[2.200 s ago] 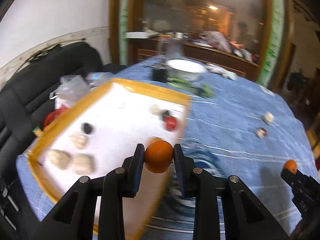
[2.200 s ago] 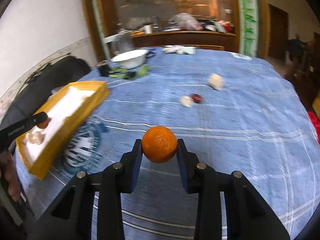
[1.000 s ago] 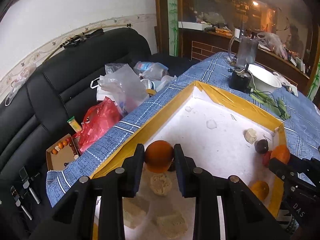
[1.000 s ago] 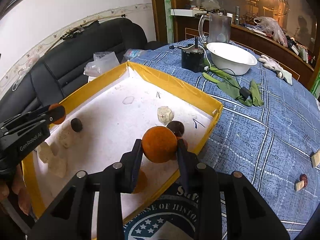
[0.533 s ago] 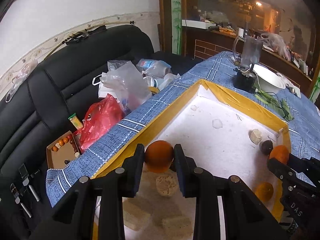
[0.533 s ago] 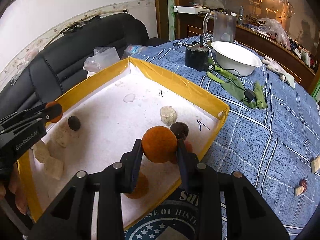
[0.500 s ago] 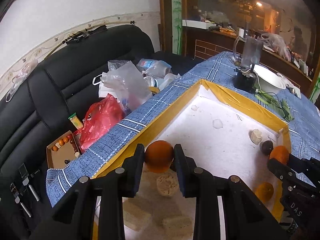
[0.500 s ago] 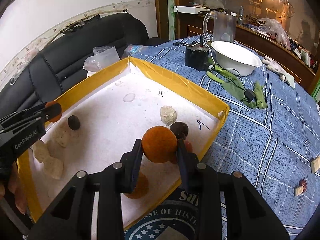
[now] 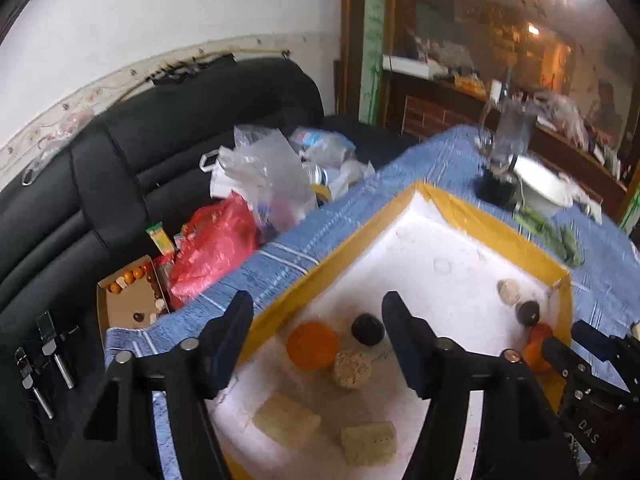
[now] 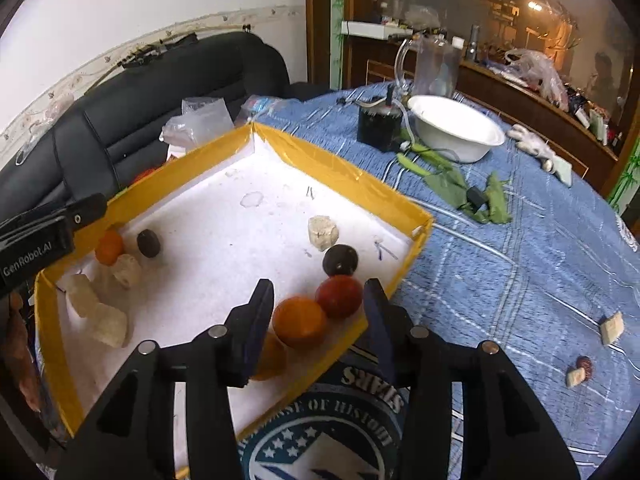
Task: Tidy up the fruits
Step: 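Lower both oranges into the tray and open both tools, then move both open tools back toward the red date and small cube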
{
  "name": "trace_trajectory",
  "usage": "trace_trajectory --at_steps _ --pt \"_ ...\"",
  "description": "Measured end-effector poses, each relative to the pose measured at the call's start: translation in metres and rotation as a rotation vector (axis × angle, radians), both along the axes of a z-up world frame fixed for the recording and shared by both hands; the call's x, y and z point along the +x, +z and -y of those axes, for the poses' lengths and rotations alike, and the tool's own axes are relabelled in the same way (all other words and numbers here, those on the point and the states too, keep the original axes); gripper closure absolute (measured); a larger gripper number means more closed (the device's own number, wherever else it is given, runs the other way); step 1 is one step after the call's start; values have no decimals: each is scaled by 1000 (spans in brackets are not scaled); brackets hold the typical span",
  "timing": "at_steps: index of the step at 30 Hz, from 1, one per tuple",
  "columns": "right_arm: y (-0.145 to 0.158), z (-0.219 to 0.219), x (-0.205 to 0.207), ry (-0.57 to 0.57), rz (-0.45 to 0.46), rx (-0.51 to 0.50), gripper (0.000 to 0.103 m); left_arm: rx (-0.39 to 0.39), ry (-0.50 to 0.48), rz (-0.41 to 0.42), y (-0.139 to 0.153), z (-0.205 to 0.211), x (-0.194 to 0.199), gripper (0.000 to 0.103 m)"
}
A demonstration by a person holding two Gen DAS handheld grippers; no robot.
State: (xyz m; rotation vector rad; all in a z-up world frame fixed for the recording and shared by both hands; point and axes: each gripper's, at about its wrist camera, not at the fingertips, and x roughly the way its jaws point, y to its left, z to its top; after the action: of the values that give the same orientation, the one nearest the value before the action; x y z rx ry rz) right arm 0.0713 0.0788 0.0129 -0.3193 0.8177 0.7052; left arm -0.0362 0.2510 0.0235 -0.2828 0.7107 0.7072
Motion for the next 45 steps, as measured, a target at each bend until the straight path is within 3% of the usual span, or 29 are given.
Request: trace_trajectory --at_steps 5,11,12,16,23,29,33,36,41,45 --pt "21 31 -15 -22 43 45 51 32 -1 42 16 11 -12 28" --pt "32 90 -32 -95 75 84 33 42 -42 78 29 35 -15 24" --pt "29 108 -36 -124 79 85 29 41 -61 84 30 41 -15 23" --pt "12 169 -42 -231 54 66 28 36 -150 95 27 76 -8 22" --pt "-23 272 -21 -462 -29 32 28 24 -391 20 6 161 31 22" --pt "-26 288 22 -488 -51 51 41 36 -566 -60 -17 222 66 22" --pt "-34 277 68 -467 -59 14 60 22 -624 -93 -24 238 84 22" --pt "-44 270 88 -433 -80 -10 64 31 -633 -87 -26 241 88 22" --pt "-48 249 103 -351 -59 -33 64 -29 -602 -80 -31 228 99 22" --pt "-50 240 112 -319 -66 -25 82 -26 -638 -84 -33 239 111 22"
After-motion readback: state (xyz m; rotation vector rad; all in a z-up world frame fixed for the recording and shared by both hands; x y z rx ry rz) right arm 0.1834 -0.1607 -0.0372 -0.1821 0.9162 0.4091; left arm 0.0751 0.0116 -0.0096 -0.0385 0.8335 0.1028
